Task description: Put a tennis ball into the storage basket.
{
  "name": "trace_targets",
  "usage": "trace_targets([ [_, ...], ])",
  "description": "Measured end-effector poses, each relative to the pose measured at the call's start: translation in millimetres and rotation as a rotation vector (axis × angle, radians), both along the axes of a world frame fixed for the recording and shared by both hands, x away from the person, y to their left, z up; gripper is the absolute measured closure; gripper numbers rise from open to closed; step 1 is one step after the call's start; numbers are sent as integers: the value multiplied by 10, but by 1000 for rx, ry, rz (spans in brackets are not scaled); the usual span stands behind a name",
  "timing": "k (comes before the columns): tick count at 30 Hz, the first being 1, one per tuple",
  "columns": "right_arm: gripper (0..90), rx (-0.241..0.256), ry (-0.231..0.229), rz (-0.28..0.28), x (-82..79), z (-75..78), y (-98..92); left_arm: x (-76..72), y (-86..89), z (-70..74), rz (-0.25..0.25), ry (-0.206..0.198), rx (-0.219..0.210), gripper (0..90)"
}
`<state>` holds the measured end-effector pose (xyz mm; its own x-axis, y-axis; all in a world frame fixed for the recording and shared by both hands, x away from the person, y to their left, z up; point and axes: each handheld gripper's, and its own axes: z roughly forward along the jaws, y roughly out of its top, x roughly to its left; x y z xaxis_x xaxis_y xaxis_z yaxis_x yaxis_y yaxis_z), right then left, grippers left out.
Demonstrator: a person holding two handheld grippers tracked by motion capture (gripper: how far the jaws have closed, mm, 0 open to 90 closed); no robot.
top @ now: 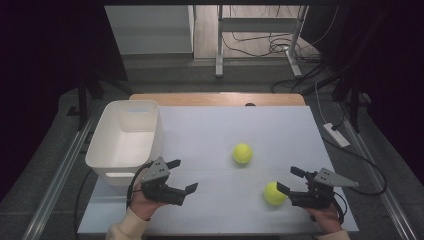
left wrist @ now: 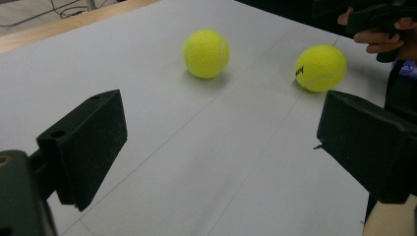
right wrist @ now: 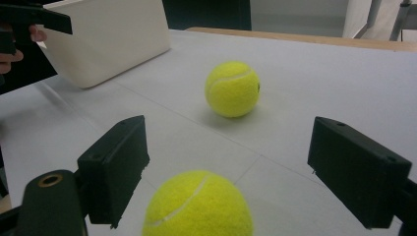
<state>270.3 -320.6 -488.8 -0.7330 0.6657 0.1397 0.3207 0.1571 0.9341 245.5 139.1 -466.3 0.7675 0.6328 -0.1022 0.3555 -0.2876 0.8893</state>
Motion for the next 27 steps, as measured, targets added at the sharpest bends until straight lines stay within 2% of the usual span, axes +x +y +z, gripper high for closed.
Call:
trace_targets([
  [11,156,-5,5,5,12,-9,15,79,-62,42,13,1,-10,60],
  [27,156,-2,10,-2,7,-35,27,208,-220,81,-8,3,-6,65],
])
